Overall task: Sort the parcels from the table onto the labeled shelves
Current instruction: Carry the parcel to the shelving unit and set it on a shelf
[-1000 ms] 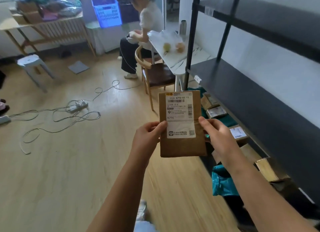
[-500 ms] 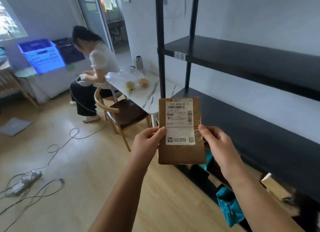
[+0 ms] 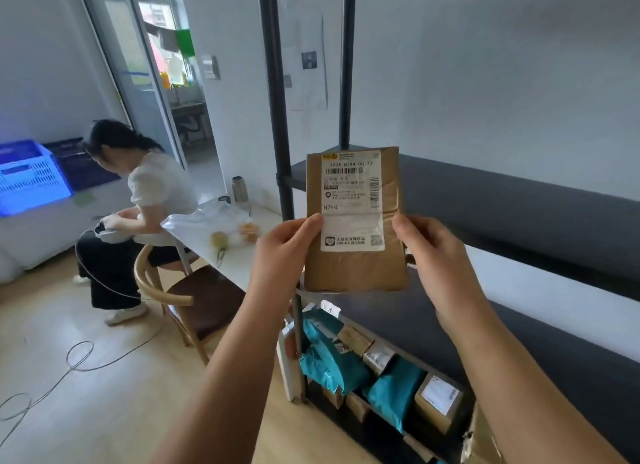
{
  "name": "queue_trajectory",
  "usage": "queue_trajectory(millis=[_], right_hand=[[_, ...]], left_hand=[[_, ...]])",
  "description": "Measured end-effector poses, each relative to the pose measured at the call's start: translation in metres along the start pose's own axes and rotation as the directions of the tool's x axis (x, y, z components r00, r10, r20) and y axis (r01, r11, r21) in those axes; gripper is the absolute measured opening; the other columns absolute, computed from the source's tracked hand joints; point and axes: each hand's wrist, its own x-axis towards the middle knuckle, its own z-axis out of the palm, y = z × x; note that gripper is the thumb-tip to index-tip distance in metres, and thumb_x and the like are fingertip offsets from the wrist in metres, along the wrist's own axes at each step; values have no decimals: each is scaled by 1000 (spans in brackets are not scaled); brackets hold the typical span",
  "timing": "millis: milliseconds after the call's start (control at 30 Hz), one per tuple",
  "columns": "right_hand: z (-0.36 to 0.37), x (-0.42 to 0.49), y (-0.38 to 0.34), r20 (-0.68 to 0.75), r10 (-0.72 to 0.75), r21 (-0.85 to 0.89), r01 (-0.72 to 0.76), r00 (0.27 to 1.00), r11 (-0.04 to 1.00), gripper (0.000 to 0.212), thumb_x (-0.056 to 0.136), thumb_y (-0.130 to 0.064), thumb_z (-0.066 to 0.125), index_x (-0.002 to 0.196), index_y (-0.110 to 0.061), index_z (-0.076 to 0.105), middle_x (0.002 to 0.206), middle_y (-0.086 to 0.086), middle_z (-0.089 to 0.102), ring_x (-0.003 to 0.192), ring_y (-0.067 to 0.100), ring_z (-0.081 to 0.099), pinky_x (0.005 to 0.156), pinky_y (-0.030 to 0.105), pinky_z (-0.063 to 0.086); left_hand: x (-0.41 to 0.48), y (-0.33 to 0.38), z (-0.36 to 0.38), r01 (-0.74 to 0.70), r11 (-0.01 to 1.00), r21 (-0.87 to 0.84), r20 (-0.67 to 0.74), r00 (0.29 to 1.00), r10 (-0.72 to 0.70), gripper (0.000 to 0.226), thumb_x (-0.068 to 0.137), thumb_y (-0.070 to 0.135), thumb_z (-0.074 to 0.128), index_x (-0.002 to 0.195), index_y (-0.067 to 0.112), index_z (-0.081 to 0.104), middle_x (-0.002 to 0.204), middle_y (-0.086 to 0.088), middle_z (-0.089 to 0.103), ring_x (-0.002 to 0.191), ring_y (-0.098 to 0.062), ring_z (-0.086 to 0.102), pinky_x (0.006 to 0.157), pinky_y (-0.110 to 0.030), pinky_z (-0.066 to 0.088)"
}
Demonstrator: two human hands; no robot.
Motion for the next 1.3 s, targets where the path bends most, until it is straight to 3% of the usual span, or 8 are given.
queue_trajectory(millis=[67,267,400,600,867,1000,1133,1300], right_hand=[[-2,16,-7,-6,-42,-5,41,999,999,34,92,-50,56,114,-26,66,98,-15,73,78,-13,66,55,2,46],[2,64,-29,-22,-100,-32,99,995,995,31,93,-49,55,111,-29,70,98,-14,75,88,2,71,61,7,53],[11,97,-36,-58,-91,-49,89,994,995,44,90,-57,54,120,-28,68,108,-12,74,99,6,69,67,13,53],[33,148,-39,-199,-26,-20,22,980,1000,60,85,-58,60,132,-22,56,118,-7,69,107,14,66,93,38,54],[72,193,-43,-295,82,-1,-86,952,996,43,91,-47,61,120,-15,57,111,0,67,99,17,66,79,28,54],[82,204,-40,-325,123,-16,-135,938,991,45,94,-49,56,123,-15,59,113,1,68,103,19,65,81,29,52],[88,207,-38,-331,150,-25,-167,932,986,37,94,-51,54,114,-22,63,100,-9,67,88,7,61,65,19,43],[93,211,-35,-327,202,-17,-219,923,976,29,95,-54,50,100,-28,62,86,-19,63,81,1,58,62,17,38]], left_hand=[[15,9,5,-23,1000,-7,3,1000,23,11,90,39,67,82,32,72,78,12,79,79,-4,73,76,-26,57],[69,33,17,-95,995,13,-34,995,95,25,86,45,69,93,22,72,92,2,78,91,-17,73,91,-41,57],[111,46,23,-111,993,31,7,994,111,33,87,47,67,97,16,70,94,1,77,91,-15,71,83,-34,58],[178,61,26,-131,989,61,141,983,122,12,91,35,63,96,26,70,95,6,74,88,-10,68,70,-24,53],[254,64,23,-82,996,38,292,954,67,29,92,20,55,119,14,65,108,-3,72,94,-17,66,73,-24,51],[271,56,29,-42,998,52,334,942,23,30,93,22,56,121,13,62,109,-6,70,96,-21,66,79,-29,53],[281,46,36,-35,997,61,364,931,11,31,94,26,55,122,15,63,107,-5,69,101,-23,65,85,-32,53],[287,35,43,-48,994,102,384,923,6,38,98,36,47,126,15,62,100,-2,70,96,-22,67,79,-32,53]])
